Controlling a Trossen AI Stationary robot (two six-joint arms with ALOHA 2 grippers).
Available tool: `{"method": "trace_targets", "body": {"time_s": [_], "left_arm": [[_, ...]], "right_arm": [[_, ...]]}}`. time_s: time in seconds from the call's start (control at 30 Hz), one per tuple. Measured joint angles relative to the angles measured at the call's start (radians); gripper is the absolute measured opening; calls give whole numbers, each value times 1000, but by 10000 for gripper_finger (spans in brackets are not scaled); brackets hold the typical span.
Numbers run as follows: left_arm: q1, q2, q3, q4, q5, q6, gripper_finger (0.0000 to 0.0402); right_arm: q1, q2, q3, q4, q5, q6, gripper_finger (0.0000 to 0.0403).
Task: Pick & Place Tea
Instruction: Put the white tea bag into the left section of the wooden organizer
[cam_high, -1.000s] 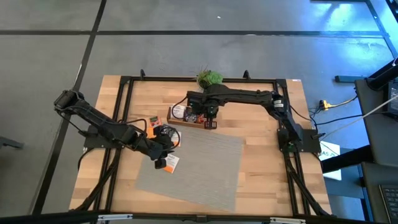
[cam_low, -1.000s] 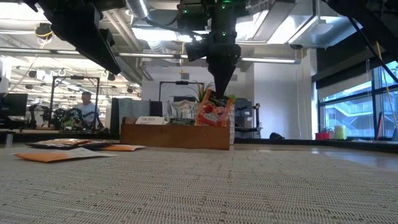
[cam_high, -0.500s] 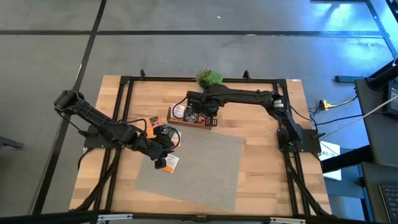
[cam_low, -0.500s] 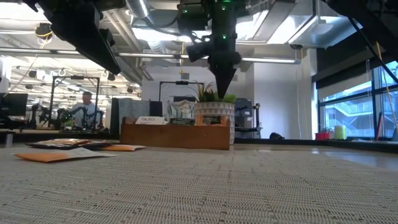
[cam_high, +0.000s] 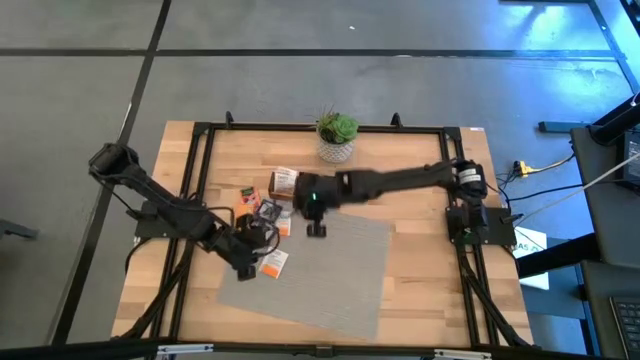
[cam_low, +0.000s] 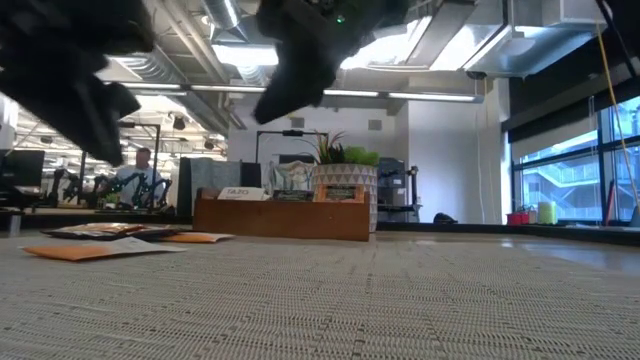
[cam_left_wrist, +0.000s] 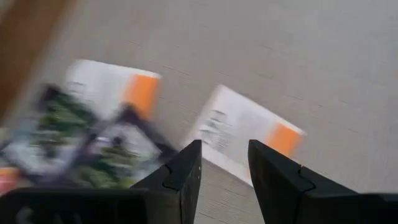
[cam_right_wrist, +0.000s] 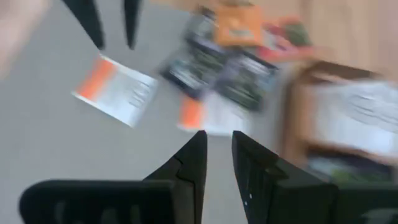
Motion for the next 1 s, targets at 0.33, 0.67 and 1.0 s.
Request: {"method": "trace_targets", "body": {"time_s": [0.33, 0.67, 1.0], "left_arm": [[-81, 22, -127, 315, 36, 11, 127], [-85, 142, -193, 479, 87, 11, 127], [-85, 242, -190, 544, 92, -18, 127]], "right_arm": [[46, 12, -268, 516, -128, 362, 78], [69, 38, -300, 622, -102, 519, 164], [104, 102, -293, 694, -77, 698, 217]]}}
